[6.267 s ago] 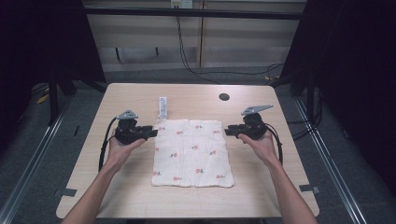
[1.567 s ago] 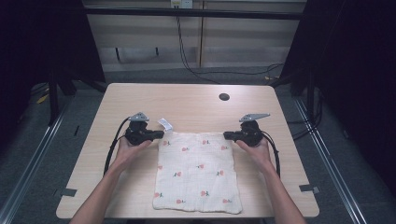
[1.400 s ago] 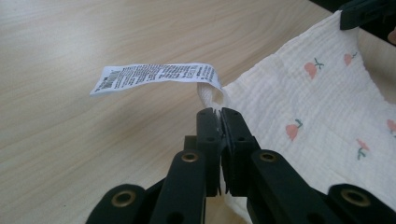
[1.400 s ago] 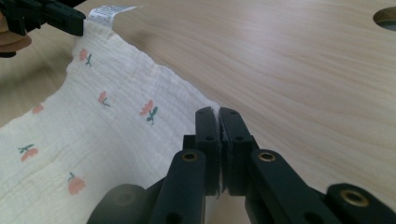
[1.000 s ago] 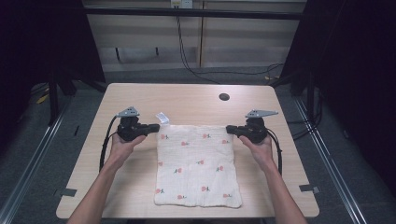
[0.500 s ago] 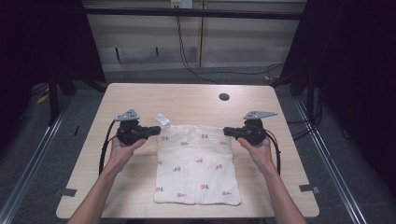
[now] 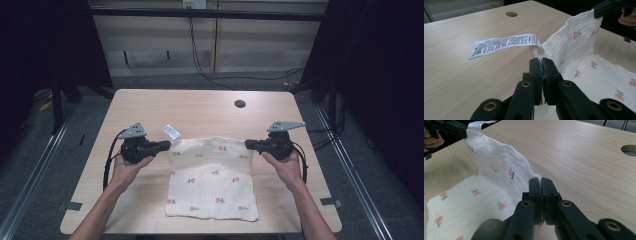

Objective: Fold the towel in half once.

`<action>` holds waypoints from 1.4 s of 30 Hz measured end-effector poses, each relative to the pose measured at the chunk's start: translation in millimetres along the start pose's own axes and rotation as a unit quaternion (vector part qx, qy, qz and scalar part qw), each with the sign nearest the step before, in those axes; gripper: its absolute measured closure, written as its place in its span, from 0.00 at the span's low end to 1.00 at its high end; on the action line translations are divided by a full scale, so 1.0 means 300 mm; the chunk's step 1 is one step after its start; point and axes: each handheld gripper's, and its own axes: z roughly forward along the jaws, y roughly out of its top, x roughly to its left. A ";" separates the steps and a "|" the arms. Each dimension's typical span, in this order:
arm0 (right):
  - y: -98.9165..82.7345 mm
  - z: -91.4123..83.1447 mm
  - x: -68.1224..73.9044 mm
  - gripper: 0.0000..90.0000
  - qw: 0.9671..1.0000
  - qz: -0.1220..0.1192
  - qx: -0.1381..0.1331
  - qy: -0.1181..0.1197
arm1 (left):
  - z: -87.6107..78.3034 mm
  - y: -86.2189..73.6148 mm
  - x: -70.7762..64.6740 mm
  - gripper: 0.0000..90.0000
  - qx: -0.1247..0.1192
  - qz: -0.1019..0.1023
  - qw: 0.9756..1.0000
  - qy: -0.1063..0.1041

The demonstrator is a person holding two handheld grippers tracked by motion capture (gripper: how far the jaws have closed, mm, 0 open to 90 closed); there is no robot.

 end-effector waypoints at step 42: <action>-0.155 -0.096 0.144 0.97 0.999 -0.001 0.008 0.054 | -0.107 -0.103 -0.124 0.97 0.039 -0.006 0.998 -0.054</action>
